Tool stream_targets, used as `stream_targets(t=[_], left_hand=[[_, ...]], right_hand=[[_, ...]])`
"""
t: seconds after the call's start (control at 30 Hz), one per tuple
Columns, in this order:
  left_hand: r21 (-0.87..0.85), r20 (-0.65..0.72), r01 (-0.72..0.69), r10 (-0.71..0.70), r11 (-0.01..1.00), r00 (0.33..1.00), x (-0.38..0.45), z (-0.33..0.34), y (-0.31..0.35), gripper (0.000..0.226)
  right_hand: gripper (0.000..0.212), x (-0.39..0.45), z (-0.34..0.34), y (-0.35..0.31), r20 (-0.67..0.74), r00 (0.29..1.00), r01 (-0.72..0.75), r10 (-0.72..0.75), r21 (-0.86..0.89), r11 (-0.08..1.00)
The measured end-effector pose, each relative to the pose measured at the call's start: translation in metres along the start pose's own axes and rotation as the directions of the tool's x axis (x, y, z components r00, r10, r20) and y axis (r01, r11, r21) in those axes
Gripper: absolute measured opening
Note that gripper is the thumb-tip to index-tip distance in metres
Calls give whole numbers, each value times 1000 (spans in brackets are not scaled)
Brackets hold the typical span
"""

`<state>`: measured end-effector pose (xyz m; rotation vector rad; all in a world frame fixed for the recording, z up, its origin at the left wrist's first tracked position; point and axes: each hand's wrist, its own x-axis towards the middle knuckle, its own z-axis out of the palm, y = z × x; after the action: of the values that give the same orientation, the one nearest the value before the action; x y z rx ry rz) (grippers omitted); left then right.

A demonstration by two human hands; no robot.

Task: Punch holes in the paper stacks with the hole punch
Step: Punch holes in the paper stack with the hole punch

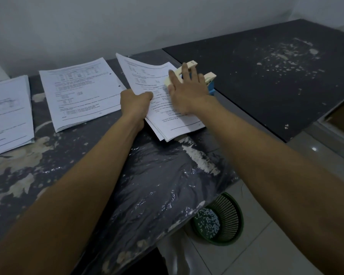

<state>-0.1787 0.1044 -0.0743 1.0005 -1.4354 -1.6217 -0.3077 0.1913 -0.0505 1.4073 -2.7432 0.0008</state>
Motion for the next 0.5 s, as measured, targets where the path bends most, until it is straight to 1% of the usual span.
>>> stream_targets(t=[0.13, 0.23, 0.33, 0.43, 0.5], left_hand=[[13, 3, -17, 17, 1000, 1000, 0, 0, -1, 18], [27, 10, -22, 21, 999, 1000, -1, -2, -1, 17], [21, 22, -16, 15, 1000, 1000, -3, -3, -1, 20], [11, 20, -29, 29, 1000, 999, -6, -5, -2, 24], [16, 15, -40, 40, 999, 999, -8, -5, -1, 24]], right_hand=[[58, -2, -8, 3, -3, 1000, 14, -14, 58, 998], [59, -3, -26, 5, -21, 1000, 15, -11, 210, 978], [65, -4, -48, 12, -13, 1000, 9, -3, 427, 904], [53, -6, -63, 17, -65, 998, 23, 19, 585, 811], [48, -6, -70, 16, -53, 998, 9, 35, 656, 755]])
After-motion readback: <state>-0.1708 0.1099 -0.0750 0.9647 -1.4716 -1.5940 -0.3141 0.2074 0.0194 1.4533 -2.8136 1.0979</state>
